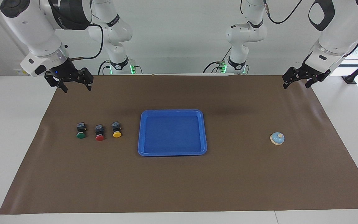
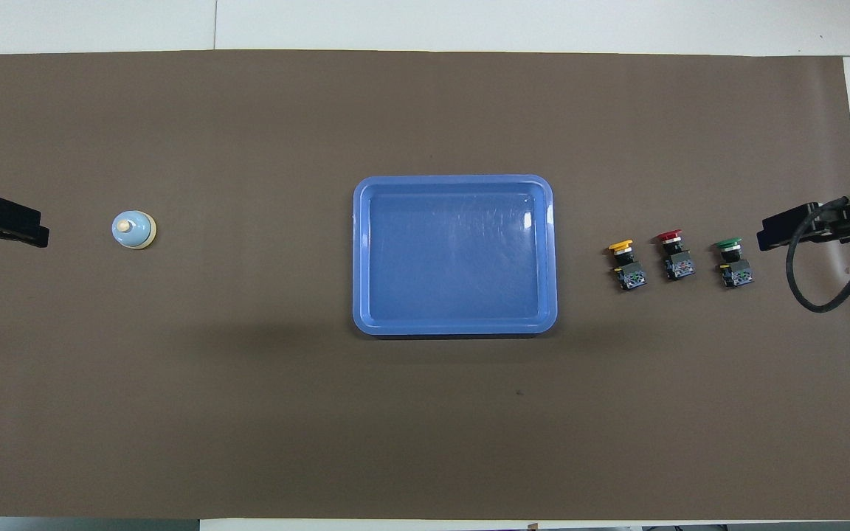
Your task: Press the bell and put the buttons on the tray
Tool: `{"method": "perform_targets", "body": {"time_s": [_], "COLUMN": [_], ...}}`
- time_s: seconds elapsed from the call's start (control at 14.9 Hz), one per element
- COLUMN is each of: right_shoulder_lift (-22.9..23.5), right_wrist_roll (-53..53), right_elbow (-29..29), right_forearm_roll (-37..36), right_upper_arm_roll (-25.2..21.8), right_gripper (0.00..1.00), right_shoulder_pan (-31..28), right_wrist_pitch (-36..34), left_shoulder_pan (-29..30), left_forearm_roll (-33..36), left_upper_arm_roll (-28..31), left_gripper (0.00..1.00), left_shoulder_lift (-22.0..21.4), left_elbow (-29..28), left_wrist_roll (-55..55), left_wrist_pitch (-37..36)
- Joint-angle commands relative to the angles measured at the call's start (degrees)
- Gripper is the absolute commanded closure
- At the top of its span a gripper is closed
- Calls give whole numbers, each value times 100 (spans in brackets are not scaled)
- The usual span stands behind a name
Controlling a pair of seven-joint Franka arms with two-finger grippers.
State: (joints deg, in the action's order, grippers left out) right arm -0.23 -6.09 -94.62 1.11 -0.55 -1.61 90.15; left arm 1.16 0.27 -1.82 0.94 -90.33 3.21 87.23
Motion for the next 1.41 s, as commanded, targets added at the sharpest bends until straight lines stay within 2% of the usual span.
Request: {"method": "perform_targets", "body": {"time_s": [0.0,0.67,0.74,0.8,0.87,0.94,1.21,1.34], "right_shoulder_lift": [-4,-4,-4,-4,-4,-4,-4,-4], "right_wrist_roll": [99,99,99,99,99,99,99,99], "right_elbow": [-4,-4,-12,-4,-4,-4,-12,-4], "right_forearm_roll": [3,3,3,3,3,3,3,3], "right_upper_arm_roll": [29,29,29,29,29,29,29,29], "right_gripper": [0,0,0,0,0,0,0,0], "right_shoulder_pan": [-15,-15,-15,-15,-15,-15,-15,-15], "right_wrist_pitch": [-50,-50,-50,-50,-50,-50,-50,-50], "left_shoulder_pan": [16,-10,24,42,42,60,164,288], "left_forearm_roll": [-63,-28,-27,-27,-27,-27,-19,-19], "left_upper_arm_roll": [-2,6,6,6,6,6,24,15], "left_gripper": [0,0,11,47,94,100,100,100], "left_shoulder_lift": [21,-58,-102,-198,-277,-304,-314,-121], "left_elbow": [24,-196,-326,-528,-747,-897,-1469,-1680], "left_wrist_roll": [-48,-13,-30,-31,-31,-39,-233,-206], "left_wrist_pitch": [-22,109,345,530,697,829,1444,1909]}}
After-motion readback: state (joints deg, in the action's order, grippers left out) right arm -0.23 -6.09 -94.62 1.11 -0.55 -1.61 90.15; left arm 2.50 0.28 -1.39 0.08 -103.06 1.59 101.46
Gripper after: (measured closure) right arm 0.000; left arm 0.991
